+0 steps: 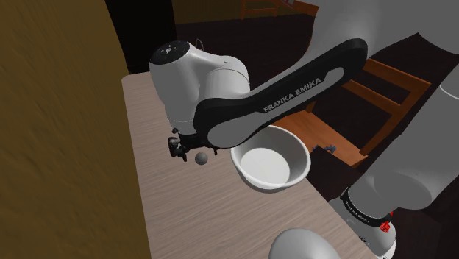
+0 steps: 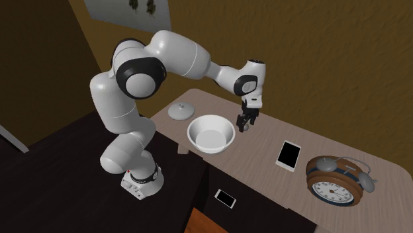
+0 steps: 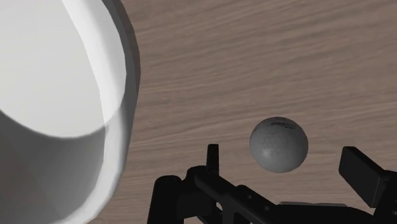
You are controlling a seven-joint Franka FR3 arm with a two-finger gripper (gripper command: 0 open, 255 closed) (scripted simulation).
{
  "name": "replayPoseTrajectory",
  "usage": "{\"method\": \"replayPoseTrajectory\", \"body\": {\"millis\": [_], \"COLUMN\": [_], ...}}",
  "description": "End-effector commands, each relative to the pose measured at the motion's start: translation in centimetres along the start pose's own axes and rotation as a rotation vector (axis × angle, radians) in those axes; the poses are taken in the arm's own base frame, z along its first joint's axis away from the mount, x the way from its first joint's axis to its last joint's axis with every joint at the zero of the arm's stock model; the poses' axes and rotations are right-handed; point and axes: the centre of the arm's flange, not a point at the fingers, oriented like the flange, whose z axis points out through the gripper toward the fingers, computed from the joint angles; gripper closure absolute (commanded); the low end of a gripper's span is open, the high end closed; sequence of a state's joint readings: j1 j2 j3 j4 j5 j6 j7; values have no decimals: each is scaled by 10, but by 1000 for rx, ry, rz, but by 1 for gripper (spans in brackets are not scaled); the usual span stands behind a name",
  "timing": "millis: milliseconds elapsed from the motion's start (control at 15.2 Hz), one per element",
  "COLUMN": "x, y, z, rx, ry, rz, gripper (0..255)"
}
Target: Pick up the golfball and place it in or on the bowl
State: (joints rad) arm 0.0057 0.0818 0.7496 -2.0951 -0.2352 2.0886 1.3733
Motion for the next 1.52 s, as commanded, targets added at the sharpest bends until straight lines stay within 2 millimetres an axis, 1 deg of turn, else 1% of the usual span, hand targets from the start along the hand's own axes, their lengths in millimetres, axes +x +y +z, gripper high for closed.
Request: {"method": "replayPoseTrajectory", "body": {"millis": [0, 330, 396, 990, 1452], "x": [-1, -1, -1, -1, 4], "y": [0, 0, 0, 0, 4], "z": [2, 2, 2, 2, -34], "rx": [0, 0, 0, 0, 0], "ry": [0, 0, 0, 0, 0], "rz": [0, 0, 0, 0, 0], "gripper": [0, 0, 255, 255, 255]}}
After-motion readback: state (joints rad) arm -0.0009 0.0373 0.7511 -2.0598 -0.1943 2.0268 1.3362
